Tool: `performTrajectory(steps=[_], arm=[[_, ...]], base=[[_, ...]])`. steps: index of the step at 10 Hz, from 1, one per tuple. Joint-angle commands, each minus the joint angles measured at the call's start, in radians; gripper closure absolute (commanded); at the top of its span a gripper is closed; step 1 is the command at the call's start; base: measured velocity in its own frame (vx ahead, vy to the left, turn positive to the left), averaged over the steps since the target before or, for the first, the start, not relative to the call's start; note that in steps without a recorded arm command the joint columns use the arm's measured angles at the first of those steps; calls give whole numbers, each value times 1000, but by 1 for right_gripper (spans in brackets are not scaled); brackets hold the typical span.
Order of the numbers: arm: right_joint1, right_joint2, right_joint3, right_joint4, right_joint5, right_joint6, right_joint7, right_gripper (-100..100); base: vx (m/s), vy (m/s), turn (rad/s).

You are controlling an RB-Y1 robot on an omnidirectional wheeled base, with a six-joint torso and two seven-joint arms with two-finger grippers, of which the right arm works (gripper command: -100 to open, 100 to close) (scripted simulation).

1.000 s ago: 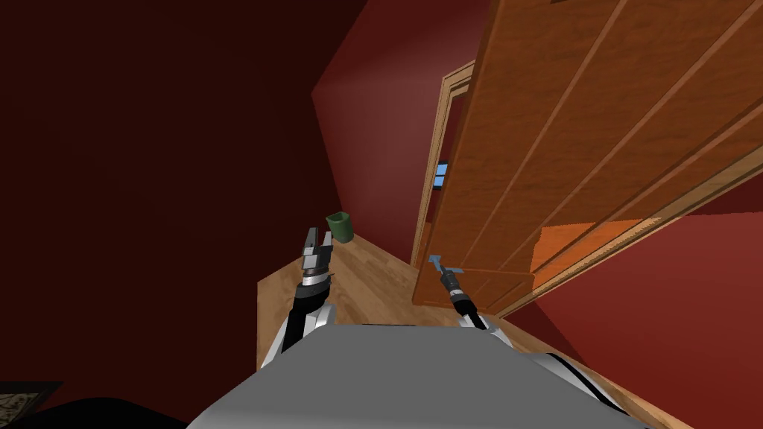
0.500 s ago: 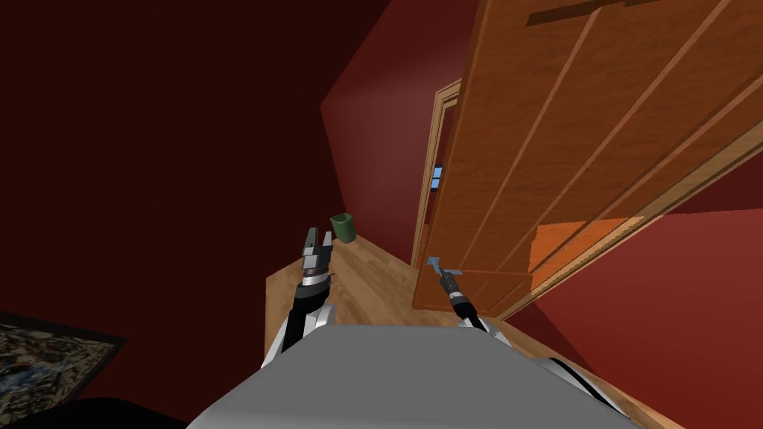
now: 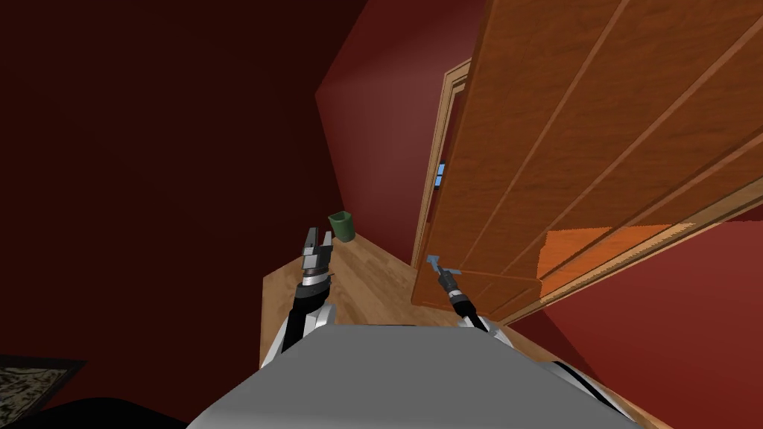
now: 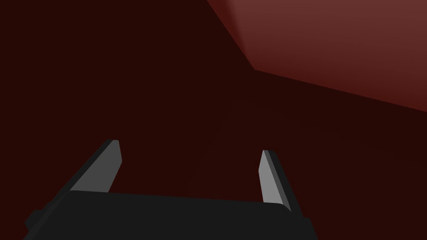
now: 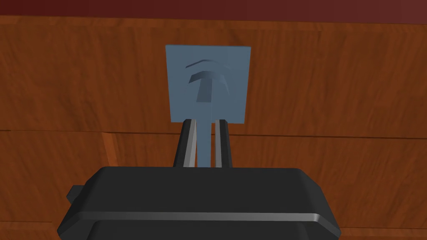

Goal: Pull the door open

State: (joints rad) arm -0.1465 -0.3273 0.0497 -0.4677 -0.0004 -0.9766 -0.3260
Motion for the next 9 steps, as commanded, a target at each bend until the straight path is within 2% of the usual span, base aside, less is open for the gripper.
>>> performTrajectory(steps=[1, 2, 4, 5, 9], arm=[[7, 5, 28, -8, 6, 0, -6, 100], [14, 1, 42, -21, 6, 0, -10, 100], [14, 1, 42, -21, 6, 0, -10, 100], [25, -4, 64, -42, 7, 1, -17, 100], [41, -11, 97, -75, 8, 1, -27, 100]], base=[[-59, -29, 9], [-76, -35, 13], [-55, -11, -1], [-100, -37, -12], [-166, -71, -11]])
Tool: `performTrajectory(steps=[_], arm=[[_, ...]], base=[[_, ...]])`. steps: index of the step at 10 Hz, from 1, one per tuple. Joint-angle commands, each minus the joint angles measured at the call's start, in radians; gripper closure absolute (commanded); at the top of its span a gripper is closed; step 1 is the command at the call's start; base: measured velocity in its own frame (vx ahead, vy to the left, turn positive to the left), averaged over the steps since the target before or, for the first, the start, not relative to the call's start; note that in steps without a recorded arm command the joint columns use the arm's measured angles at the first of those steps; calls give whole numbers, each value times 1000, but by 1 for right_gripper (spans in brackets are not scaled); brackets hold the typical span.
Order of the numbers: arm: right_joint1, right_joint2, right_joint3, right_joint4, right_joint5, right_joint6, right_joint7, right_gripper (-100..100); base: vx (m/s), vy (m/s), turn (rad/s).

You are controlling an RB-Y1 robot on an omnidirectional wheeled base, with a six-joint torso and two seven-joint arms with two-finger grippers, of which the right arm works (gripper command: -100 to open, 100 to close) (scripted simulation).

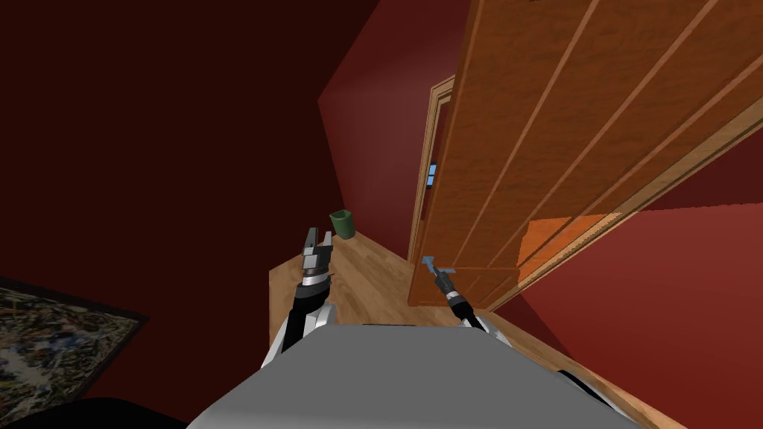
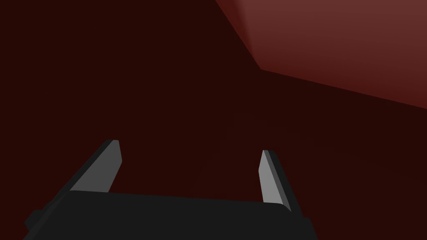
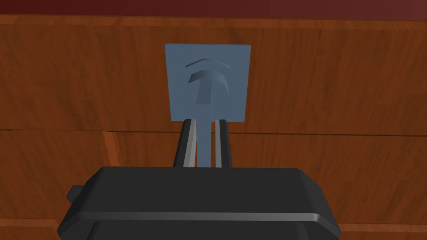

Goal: Pull the door open

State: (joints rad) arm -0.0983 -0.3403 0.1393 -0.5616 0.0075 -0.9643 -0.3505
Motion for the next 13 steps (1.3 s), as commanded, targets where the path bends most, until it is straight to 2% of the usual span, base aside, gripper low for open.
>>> performTrajectory(steps=[1, 5, 6, 10, 13], arm=[[-6, 1, 10, 16, 1, -12, -3, 100], [2, -1, 27, -1, 2, -11, -7, 100], [-1, 6, 30, -2, 5, -10, -6, 100], [15, -1, 38, -5, 12, -15, -14, 100], [29, -9, 47, -11, 20, -24, -23, 100]], base=[[-207, -72, -35], [-186, -69, -37], [-97, -23, -2], [154, 52, -144], [188, 91, -249]])
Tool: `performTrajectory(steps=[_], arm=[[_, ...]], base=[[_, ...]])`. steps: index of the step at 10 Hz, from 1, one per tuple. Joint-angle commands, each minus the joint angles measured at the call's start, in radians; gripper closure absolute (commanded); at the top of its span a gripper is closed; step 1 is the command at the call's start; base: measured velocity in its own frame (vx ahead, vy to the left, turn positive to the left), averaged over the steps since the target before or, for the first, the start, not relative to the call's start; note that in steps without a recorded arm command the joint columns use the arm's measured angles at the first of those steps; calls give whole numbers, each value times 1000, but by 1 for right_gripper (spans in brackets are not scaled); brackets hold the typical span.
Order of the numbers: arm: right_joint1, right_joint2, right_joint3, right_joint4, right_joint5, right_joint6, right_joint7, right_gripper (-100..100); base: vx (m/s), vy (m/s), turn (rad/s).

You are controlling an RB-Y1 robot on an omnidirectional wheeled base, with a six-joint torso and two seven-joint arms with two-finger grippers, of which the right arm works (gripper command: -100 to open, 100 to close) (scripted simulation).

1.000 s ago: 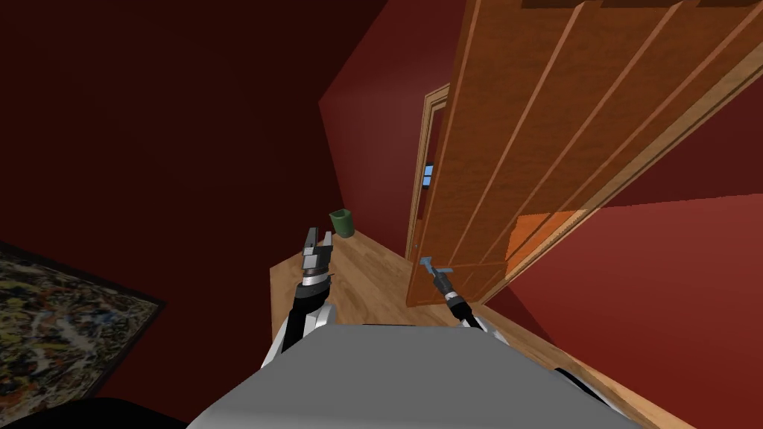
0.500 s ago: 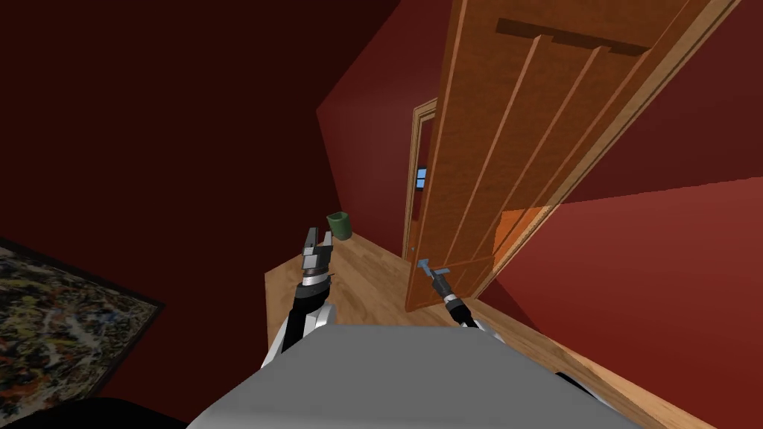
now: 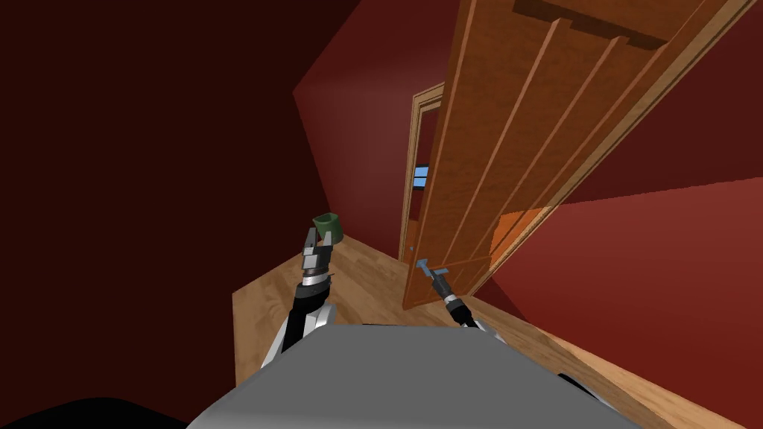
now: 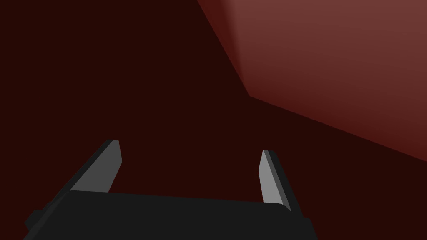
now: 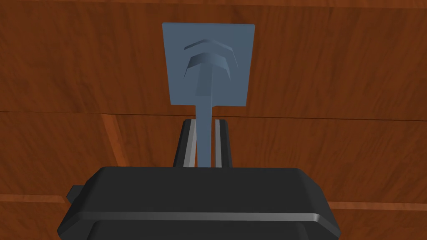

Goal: Pull the door open

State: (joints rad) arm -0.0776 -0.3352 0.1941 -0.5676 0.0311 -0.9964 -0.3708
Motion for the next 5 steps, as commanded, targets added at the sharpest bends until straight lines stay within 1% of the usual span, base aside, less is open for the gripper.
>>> performTrajectory(steps=[1, 2, 3, 5], arm=[[13, -18, -5, -7, -1, 4, -6, 100], [19, -22, -1, -10, 3, 0, -10, 100], [19, -22, -1, -10, 3, 0, -10, 100], [28, -28, 5, -15, 8, -7, -16, 100]], base=[[93, 103, -258], [85, 83, -283], [49, 55, -113], [30, 50, -181]])
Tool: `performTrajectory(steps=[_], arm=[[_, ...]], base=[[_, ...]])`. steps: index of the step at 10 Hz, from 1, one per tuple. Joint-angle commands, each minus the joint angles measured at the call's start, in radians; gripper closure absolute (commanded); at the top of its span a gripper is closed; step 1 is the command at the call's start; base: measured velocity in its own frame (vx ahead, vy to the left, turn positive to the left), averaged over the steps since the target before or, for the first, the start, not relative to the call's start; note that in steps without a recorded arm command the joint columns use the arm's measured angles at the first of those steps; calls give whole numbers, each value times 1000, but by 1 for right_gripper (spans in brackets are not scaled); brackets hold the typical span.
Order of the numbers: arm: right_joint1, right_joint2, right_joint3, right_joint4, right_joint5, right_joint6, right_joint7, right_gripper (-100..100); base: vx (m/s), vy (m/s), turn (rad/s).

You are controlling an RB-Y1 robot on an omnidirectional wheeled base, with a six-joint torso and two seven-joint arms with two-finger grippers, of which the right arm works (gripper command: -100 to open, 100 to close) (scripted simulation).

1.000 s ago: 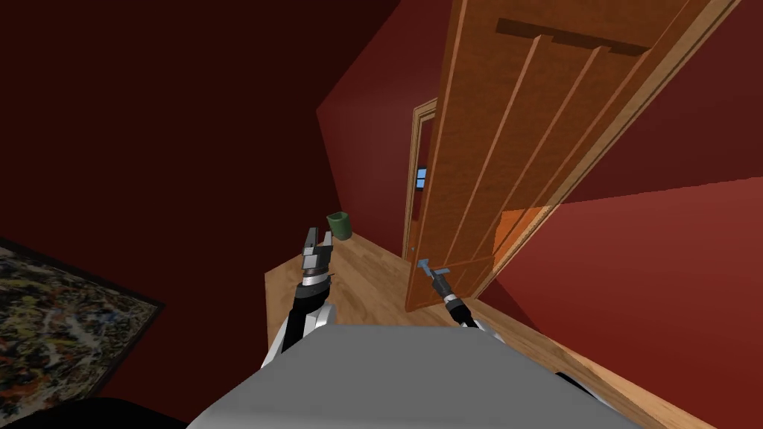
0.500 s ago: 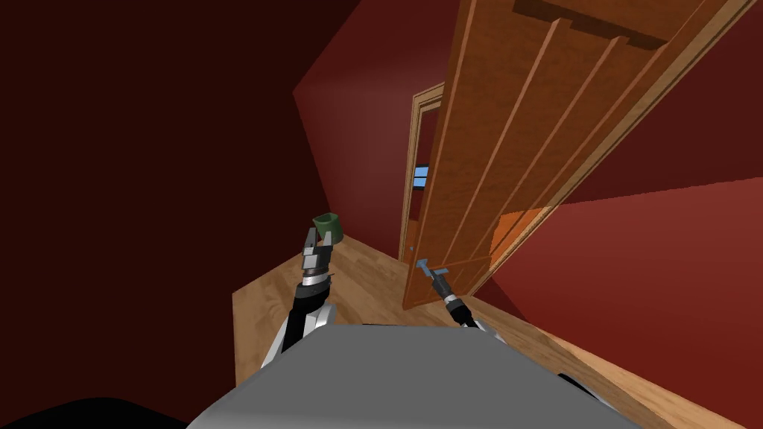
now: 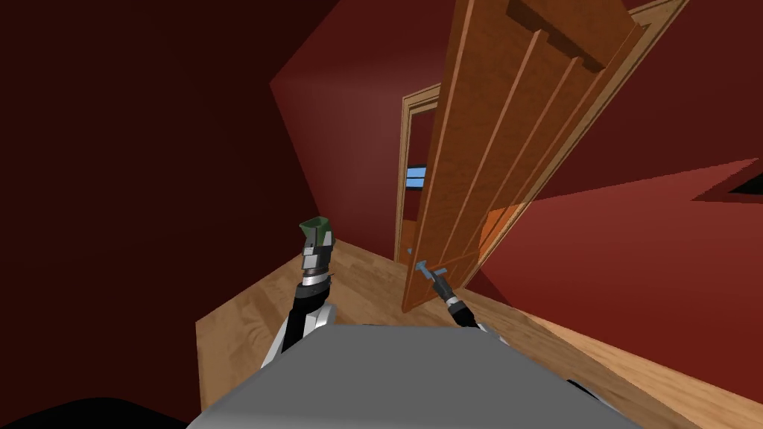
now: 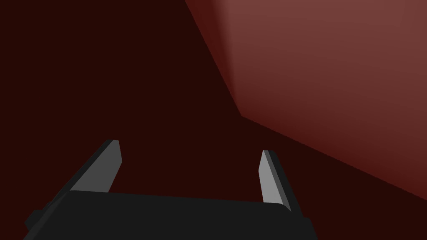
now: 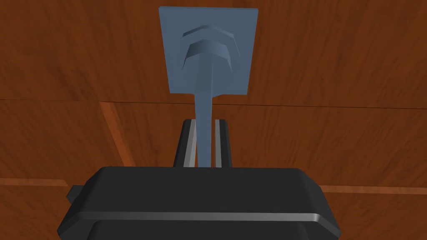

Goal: Pull the door open

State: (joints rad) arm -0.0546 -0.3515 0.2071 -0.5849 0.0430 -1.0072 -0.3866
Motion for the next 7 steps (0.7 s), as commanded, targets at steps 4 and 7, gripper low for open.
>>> performTrajectory(steps=[4, 7], arm=[[24, -26, 7, -10, 9, -12, -14, 100], [37, -35, 18, -19, 18, -23, -23, 100]], base=[[21, 61, -203], [-4, 51, -211]])
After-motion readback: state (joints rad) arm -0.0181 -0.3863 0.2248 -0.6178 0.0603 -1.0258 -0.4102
